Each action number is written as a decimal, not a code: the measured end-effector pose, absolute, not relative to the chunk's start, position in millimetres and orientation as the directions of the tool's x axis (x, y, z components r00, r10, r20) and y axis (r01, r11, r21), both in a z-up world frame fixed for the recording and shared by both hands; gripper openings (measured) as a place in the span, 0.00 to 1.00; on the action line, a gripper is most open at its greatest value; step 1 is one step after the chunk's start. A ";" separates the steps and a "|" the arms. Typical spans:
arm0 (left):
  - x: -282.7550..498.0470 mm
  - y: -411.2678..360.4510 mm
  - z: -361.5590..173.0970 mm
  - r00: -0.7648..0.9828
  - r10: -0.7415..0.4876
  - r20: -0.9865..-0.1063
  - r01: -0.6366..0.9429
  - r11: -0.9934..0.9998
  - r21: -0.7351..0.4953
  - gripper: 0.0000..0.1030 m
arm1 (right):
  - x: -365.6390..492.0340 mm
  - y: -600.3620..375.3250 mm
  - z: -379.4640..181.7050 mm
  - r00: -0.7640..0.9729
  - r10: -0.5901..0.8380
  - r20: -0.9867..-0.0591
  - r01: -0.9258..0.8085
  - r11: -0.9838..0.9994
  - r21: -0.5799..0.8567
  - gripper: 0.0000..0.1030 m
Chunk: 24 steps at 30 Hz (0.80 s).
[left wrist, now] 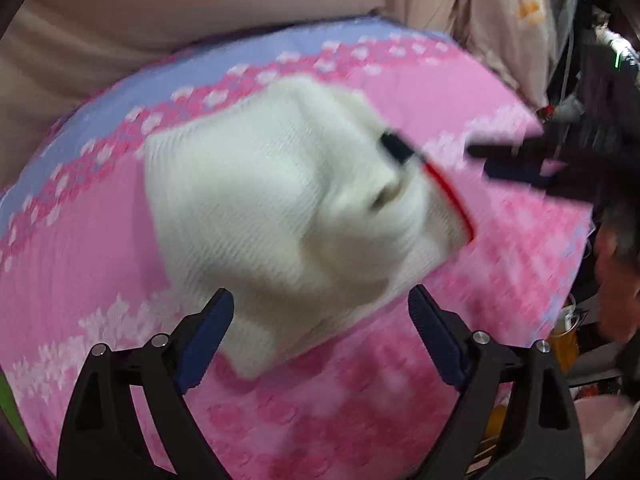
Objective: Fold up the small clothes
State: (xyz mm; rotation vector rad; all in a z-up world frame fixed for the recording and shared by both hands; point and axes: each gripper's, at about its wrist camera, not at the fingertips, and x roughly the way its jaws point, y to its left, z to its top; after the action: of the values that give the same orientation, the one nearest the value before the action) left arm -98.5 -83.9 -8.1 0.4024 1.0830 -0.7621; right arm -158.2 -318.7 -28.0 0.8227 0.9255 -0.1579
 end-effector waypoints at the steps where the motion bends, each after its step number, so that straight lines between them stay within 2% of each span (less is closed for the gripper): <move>1: -97.9 -80.6 -21.5 0.247 -0.328 -0.912 0.709 0.703 -0.061 0.84 | -144.2 -310.9 -24.8 0.612 0.206 -0.763 0.435 0.718 0.543 0.61; 3: -87.0 -68.9 -42.3 0.249 -0.272 -0.930 0.658 0.752 -0.044 0.84 | -115.9 -294.2 -24.1 0.591 0.209 -0.779 0.393 0.769 0.504 0.67; 8: -73.3 -55.2 -68.3 0.249 -0.258 -0.934 0.584 0.809 -0.068 0.80 | -67.0 -262.4 -53.7 0.447 0.267 -0.854 0.383 0.805 0.452 0.67; 10: -70.9 -54.5 -69.4 0.245 -0.279 -0.928 0.581 0.809 -0.090 0.73 | -56.6 -250.1 -63.4 0.414 0.284 -0.865 0.383 0.807 0.448 0.67; 12: -69.8 -52.7 -69.9 0.228 -0.295 -0.928 0.582 0.806 -0.113 0.61 | -49.8 -240.5 -69.3 0.387 0.274 -0.880 0.384 0.820 0.424 0.67; 14: -69.1 -50.2 -69.6 0.216 -0.308 -0.927 0.582 0.803 -0.131 0.52 | -46.5 -236.3 -70.9 0.383 0.262 -0.886 0.384 0.827 0.411 0.55; 15: -72.8 -46.7 -67.4 0.216 -0.310 -0.926 0.581 0.803 -0.134 0.43 | -46.2 -236.7 -68.1 0.394 0.258 -0.882 0.382 0.827 0.413 0.32; 16: -72.7 -44.7 -65.2 0.214 -0.316 -0.924 0.579 0.803 -0.141 0.39 | -45.9 -239.1 -62.6 0.407 0.265 -0.874 0.376 0.823 0.425 0.25; 18: -70.7 -40.4 -59.7 0.192 -0.340 -0.920 0.565 0.805 -0.180 0.27 | -55.0 -252.4 -37.0 0.502 0.296 -0.813 0.345 0.793 0.502 0.22; 21: -66.9 -42.4 -56.0 0.149 -0.383 -0.912 0.559 0.793 -0.242 0.23 | -75.3 -278.5 -8.2 0.602 0.303 -0.738 0.318 0.757 0.571 0.22; 24: -71.1 -60.7 -62.4 0.158 -0.342 -0.926 0.602 0.777 -0.184 0.23 | -85.8 -300.0 -50.8 0.521 0.259 -0.813 0.401 0.767 0.501 0.23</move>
State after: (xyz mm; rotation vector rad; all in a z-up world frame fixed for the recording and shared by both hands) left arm -71.1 -60.7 -62.4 0.2497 1.2407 -0.6848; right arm -85.8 -300.0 -50.8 0.7247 1.0439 -0.0944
